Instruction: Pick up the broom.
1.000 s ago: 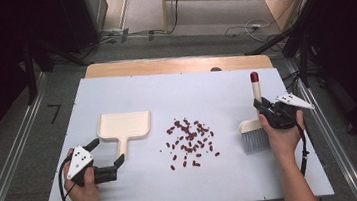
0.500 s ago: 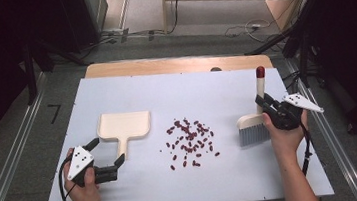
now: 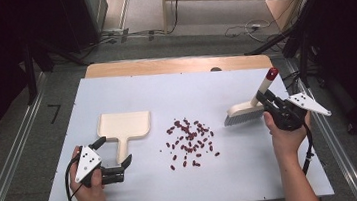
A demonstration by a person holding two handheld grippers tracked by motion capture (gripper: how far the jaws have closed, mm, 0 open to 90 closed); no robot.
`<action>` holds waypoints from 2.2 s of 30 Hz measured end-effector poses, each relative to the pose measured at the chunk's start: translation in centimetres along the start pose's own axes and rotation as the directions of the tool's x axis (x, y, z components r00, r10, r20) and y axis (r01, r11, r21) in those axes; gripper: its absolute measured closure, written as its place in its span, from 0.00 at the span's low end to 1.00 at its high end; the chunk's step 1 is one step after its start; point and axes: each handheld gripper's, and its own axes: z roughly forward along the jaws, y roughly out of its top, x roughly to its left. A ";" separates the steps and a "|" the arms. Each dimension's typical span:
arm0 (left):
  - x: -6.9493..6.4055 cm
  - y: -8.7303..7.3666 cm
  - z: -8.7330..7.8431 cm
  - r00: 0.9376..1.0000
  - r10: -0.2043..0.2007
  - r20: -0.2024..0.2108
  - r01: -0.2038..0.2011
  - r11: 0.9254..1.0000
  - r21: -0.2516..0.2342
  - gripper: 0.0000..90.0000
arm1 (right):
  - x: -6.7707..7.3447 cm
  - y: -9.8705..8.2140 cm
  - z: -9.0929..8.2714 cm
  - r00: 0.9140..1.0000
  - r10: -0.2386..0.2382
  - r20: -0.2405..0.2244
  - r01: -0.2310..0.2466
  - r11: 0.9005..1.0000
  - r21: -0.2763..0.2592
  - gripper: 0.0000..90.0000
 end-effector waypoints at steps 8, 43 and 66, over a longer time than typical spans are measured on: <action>0.1 0.0 -0.1 1.000 -0.005 0.003 0.005 1.000 -0.005 0.00 | 0.8 0.6 -0.6 1.000 -0.021 0.000 0.021 0.999 -0.034 0.76; -9.9 8.3 6.1 0.950 0.035 0.310 -0.025 0.999 -0.036 0.08 | 9.3 2.6 -2.2 0.976 -0.095 -0.195 0.080 0.993 -0.081 0.76; -12.5 10.3 8.2 0.935 -0.073 0.348 0.066 0.997 0.031 0.41 | 14.7 1.9 -2.9 0.940 -0.134 -0.313 0.115 0.990 -0.080 0.76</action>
